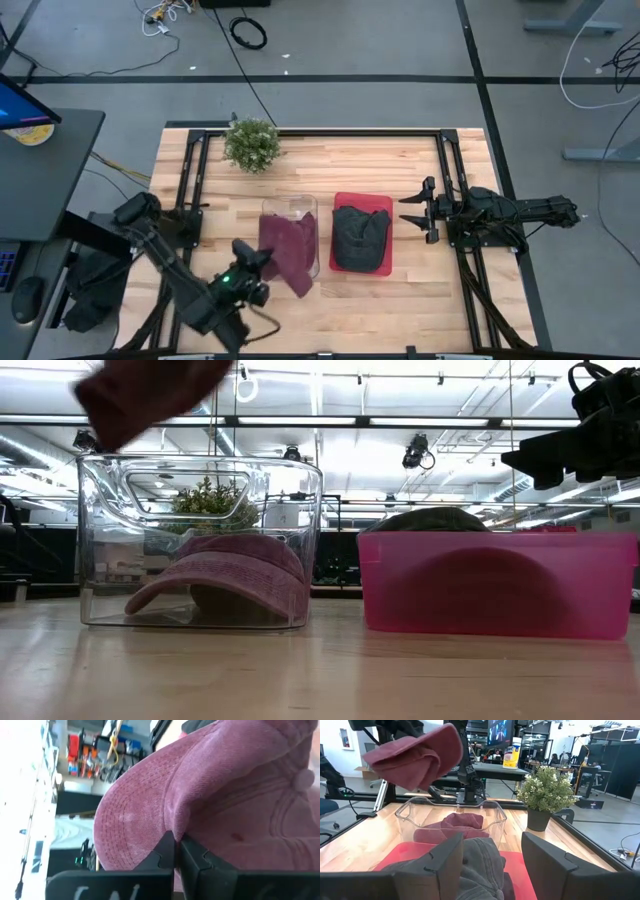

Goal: Pick & Place hat
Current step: Stack the red cap on top of the red cap in the transparent bin

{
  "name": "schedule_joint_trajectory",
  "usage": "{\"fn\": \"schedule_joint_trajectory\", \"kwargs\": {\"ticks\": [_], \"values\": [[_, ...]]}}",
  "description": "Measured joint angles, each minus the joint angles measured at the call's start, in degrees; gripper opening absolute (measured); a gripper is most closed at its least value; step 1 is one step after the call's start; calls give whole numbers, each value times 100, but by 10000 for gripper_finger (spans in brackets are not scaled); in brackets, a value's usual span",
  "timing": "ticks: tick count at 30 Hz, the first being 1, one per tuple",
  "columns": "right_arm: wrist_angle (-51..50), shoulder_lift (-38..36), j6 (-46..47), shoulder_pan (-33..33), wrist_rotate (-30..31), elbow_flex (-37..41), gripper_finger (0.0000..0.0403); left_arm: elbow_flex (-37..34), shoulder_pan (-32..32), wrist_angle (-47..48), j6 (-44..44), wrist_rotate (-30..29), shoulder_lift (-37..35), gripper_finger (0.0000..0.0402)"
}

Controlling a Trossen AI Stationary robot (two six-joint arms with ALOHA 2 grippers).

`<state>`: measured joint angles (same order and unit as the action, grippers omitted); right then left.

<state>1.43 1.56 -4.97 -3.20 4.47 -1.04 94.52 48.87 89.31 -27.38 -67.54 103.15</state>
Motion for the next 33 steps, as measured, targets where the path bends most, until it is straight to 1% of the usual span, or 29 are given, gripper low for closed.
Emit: {"fn": "schedule_joint_trajectory", "kwargs": {"ticks": [7,13,16,19,24,30,33], "values": [[1,-1,-1,-1,1,0,205,-508,-718,-71,75,66,2,5],[0,-1,-1,-2,1,0,205,-878,-1081,-759,687,79,8,5],[2,0,0,-2,1,0,205,-880,-1213,-1137,715,186,9,5],[0,-2,-2,0,2,0,205,-863,-1302,-1291,849,550,9,5],[2,-1,-1,-1,0,0,205,-863,-1399,-1352,986,1472,9,5],[2,0,-2,-2,0,0,205,-863,-1492,-1673,994,1751,9,5],[2,0,-2,-2,1,0,205,-863,-1565,-1759,1001,2018,9,5]]}}
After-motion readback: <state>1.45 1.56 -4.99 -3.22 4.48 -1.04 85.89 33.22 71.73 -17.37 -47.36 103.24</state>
